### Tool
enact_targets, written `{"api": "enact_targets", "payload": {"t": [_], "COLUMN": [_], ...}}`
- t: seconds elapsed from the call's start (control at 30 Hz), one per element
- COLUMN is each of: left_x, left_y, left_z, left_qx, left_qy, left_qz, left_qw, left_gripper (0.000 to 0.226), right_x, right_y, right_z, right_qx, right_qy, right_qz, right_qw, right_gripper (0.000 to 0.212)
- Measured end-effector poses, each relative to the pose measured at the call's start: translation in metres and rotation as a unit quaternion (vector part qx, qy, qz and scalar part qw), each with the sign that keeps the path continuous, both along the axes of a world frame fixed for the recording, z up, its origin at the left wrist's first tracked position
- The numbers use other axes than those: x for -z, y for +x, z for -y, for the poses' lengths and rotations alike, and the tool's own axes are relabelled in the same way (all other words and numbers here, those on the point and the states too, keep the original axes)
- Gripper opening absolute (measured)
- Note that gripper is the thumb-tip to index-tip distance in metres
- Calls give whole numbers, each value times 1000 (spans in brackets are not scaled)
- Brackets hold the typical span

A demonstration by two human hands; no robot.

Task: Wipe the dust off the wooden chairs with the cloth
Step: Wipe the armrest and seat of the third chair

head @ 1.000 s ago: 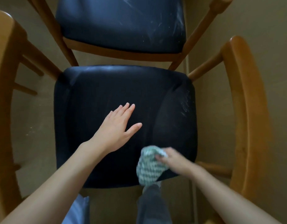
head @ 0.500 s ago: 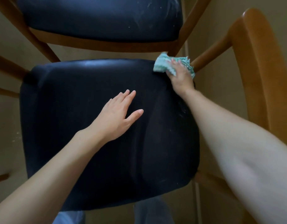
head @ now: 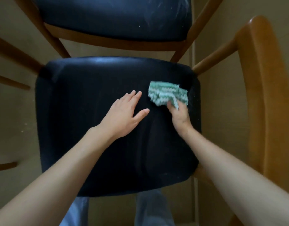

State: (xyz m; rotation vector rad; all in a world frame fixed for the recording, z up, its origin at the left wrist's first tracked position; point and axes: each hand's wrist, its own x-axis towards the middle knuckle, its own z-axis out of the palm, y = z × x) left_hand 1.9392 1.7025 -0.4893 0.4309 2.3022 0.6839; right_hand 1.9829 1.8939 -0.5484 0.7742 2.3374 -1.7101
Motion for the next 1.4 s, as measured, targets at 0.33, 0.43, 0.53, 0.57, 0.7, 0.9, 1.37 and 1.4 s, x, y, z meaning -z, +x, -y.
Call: {"api": "enact_targets", "payload": {"t": [0.33, 0.43, 0.53, 0.57, 0.7, 0.9, 1.37, 1.4], "left_x": [-27, -27, -26, -25, -24, -30, -21, -20], "left_y": [23, 31, 39, 41, 45, 42, 17, 14], "left_z": [11, 12, 12, 13, 13, 14, 7, 2], "left_qx": [-41, -37, -21, -16, -14, -15, -38, -30], "left_qy": [20, 12, -3, -7, -10, 4, 38, 39], "left_qz": [-6, 10, 22, 24, 31, 28, 16, 12], "left_qw": [999, 999, 1000, 1000, 999, 999, 998, 999], "left_gripper": [62, 62, 63, 63, 63, 62, 61, 61], "right_x": [-33, -42, -41, -40, -35, -26, -84, -80], "right_y": [125, 132, 136, 139, 148, 158, -40, -55], "right_z": [35, 38, 36, 37, 33, 25, -65, -73], "right_qx": [-170, -202, -228, -237, -283, -429, 116, 112], "right_qy": [-103, -115, -90, -79, -51, 61, -38, 7], "right_qz": [215, 266, 297, 317, 379, 462, -20, -64], "right_qw": [956, 936, 923, 915, 879, 774, 992, 992], "right_gripper": [20, 28, 48, 51, 32, 31, 22, 27]}}
